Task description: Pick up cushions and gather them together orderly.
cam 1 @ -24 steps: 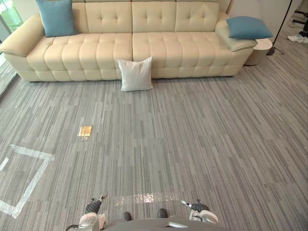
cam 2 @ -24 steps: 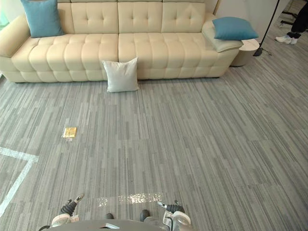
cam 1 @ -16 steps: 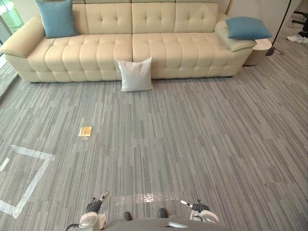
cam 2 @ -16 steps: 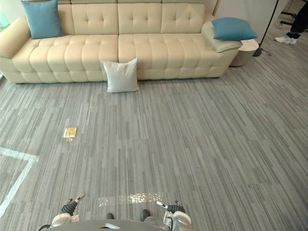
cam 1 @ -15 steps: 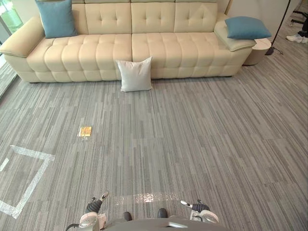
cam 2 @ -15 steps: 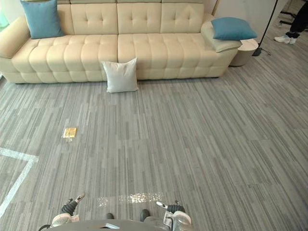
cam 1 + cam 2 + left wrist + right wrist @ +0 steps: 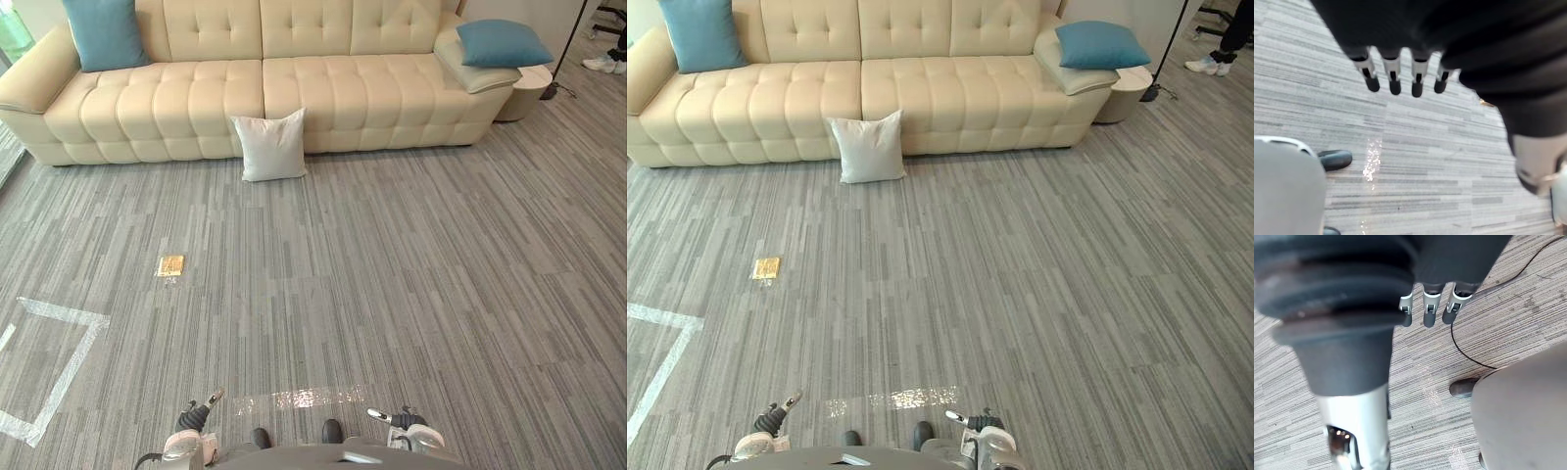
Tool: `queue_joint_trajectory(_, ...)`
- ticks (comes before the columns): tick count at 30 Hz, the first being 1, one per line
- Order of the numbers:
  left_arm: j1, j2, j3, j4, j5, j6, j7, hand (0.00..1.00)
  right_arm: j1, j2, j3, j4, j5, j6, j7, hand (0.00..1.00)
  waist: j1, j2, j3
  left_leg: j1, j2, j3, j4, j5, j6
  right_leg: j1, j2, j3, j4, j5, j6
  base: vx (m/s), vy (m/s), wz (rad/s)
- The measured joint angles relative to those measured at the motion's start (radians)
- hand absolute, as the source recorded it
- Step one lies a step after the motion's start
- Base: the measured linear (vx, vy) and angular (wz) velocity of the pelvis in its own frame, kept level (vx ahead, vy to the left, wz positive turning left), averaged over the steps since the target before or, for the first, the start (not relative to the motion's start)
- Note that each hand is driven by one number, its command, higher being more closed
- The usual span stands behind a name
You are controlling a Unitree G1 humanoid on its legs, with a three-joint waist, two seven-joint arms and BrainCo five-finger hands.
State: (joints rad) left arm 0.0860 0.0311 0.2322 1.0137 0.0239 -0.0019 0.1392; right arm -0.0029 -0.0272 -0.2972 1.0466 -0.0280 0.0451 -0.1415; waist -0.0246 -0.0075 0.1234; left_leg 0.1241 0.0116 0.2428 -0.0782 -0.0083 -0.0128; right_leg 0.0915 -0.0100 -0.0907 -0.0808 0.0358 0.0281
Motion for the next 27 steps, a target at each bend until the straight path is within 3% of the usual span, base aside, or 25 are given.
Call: queue_joint_trajectory(27, -0.026, 0.007, -0.039, 0.009, 0.028, -0.001, 0.015, 0.0, 0.001, 0.008, -0.002, -0.008, 0.015, -0.017, -0.009, 0.0, 0.002, -0.012, 0.02, -0.038, -0.002, -0.033, -0.001, 0.002, 0.002, -0.022, -0.003, -0.037, 0.0, -0.012, 0.0, -0.02, -0.013, 0.04)
